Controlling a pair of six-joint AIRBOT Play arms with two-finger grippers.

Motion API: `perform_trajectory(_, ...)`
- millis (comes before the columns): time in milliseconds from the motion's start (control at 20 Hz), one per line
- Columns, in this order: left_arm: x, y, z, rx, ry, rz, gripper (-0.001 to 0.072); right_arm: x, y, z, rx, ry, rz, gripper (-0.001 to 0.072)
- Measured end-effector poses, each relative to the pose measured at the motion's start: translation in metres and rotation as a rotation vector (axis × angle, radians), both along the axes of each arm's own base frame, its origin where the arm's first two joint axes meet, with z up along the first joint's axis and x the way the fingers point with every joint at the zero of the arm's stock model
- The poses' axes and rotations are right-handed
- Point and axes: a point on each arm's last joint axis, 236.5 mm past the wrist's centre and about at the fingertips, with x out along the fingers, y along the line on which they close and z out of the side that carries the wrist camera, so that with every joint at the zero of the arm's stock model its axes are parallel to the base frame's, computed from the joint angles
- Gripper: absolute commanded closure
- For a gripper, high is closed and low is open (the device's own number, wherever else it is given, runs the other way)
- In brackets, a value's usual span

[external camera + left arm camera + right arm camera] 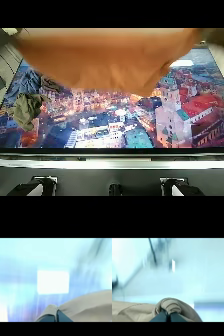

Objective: Fold the shirts.

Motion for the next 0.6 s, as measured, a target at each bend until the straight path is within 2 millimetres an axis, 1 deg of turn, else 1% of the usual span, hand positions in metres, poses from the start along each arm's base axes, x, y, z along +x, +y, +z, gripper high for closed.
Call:
perform_trajectory(50,-0.031,0.001,0.044,-0.021,-0.118,0.016,0.0678,-0.039,0.001,0.045,-0.001,-0.130,-0.019,0.0671)
perform_trajectory(100,-0.064,0.002,0.082,-0.047,-0.225,0.028,0.0678,-0.075,0.002,0.077,-0.007,-0.230,-0.032,0.0672)
perform_trajectory(150,-0.091,0.001,0.106,-0.066,-0.295,0.031,0.0679,-0.104,0.004,0.097,-0.013,-0.297,-0.041,0.0672)
perform_trajectory(200,-0.115,0.000,0.122,-0.077,-0.345,0.028,0.0678,-0.127,0.004,0.112,-0.018,-0.349,-0.052,0.0672)
perform_trajectory(250,-0.131,-0.002,0.132,-0.085,-0.375,0.024,0.0678,-0.149,0.004,0.124,-0.020,-0.393,-0.065,0.0672)
perform_trajectory(300,-0.140,-0.003,0.134,-0.082,-0.382,0.023,0.0679,-0.166,0.004,0.133,-0.015,-0.427,-0.073,0.0672)
perform_trajectory(350,-0.145,-0.004,0.135,-0.077,-0.381,0.023,0.0678,-0.180,0.003,0.138,-0.013,-0.451,-0.083,0.0672)
perform_trajectory(400,-0.148,-0.004,0.133,-0.069,-0.376,0.025,0.0678,-0.188,0.002,0.141,-0.009,-0.462,-0.092,0.0672)
perform_trajectory(450,-0.148,-0.003,0.130,-0.064,-0.366,0.029,0.0679,-0.190,0.000,0.140,-0.012,-0.455,-0.102,0.0671)
perform_trajectory(500,-0.144,-0.002,0.124,-0.057,-0.343,0.035,0.0678,-0.185,-0.001,0.134,-0.019,-0.425,-0.109,0.0671)
perform_trajectory(550,-0.134,0.000,0.114,-0.056,-0.309,0.043,0.0678,-0.176,-0.002,0.125,-0.022,-0.380,-0.111,0.0671)
perform_trajectory(600,-0.120,0.002,0.098,-0.043,-0.258,0.053,0.0678,-0.164,-0.004,0.114,-0.025,-0.328,-0.117,0.0671)
